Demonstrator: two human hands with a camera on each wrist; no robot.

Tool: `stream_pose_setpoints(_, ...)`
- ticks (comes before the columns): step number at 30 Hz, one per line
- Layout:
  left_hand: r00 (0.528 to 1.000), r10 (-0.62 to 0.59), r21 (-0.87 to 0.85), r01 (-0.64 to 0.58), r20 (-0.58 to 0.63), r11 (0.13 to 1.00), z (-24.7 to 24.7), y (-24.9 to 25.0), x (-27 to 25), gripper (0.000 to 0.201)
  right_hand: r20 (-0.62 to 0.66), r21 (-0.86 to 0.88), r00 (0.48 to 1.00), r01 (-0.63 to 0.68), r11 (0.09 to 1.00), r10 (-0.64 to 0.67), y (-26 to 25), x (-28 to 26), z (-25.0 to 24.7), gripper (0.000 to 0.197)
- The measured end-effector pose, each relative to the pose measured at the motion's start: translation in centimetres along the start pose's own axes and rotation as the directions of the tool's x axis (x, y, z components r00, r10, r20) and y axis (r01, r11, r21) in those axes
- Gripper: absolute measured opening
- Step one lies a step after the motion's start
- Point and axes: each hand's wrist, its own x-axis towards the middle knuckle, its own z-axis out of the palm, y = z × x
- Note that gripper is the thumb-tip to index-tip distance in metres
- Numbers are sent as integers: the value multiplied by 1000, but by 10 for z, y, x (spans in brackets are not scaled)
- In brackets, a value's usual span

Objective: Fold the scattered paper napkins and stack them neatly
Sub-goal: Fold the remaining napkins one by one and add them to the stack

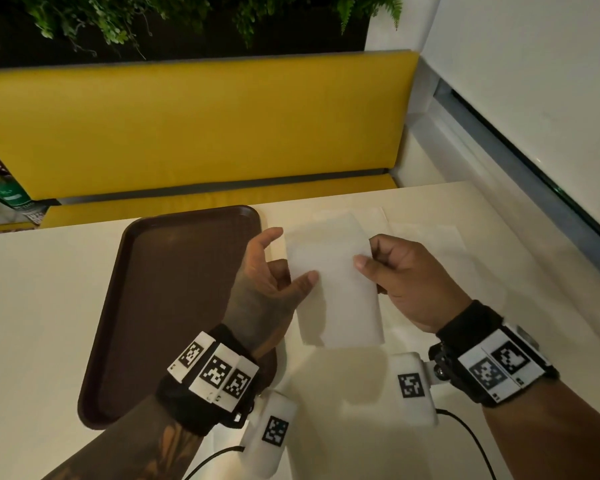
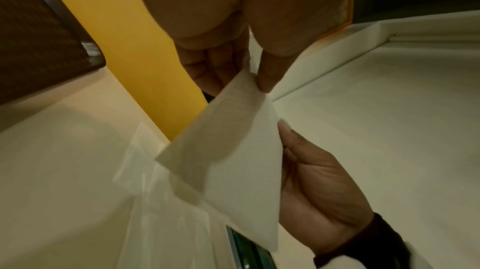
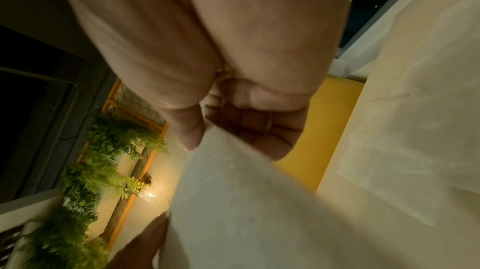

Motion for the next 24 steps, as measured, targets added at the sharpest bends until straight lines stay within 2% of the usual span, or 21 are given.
stream_pose_setpoints(2,999,-54,-5,54,-5,999,-6,-1,1,70,3,5,1000,20,1000,-20,2,-2,3,18)
stream_pose_setpoints(4,990,-134,-27,135,34,990,-10,-3,2,69,8,17,999,45,999,-45,2,-3,6,14)
stream_pose_setpoints(8,988,-130,-36,134,88,990,-14,0,0,34,0,29,994,109,994,-109,0,-3,8,15)
stream_pose_setpoints(10,989,-108,-57,115,104,992,-16,6,0,41,5,31,994,110,993,-111,-4,-3,8,15)
stream_pose_setpoints(13,992,-90,-94,98,94,991,-18,9,-1,65,16,25,995,97,995,-98,-6,-3,8,17)
stream_pose_setpoints(15,990,-118,-84,124,74,989,-18,6,0,69,-11,34,994,110,993,-110,-4,-2,10,18)
stream_pose_setpoints(20,955,-267,-28,273,132,962,-18,3,-1,52,-52,62,980,196,979,-193,-1,-1,14,25)
stream_pose_setpoints(22,965,-228,-14,232,133,973,-18,6,0,35,-50,47,979,199,979,-196,-1,-2,15,42)
stream_pose_setpoints(23,970,-200,-40,208,138,977,-19,6,1,26,-39,39,980,195,980,-194,0,-1,14,45)
stream_pose_setpoints(24,975,-167,-75,179,149,981,-20,7,2,22,-39,48,980,195,980,-193,1,-1,13,37)
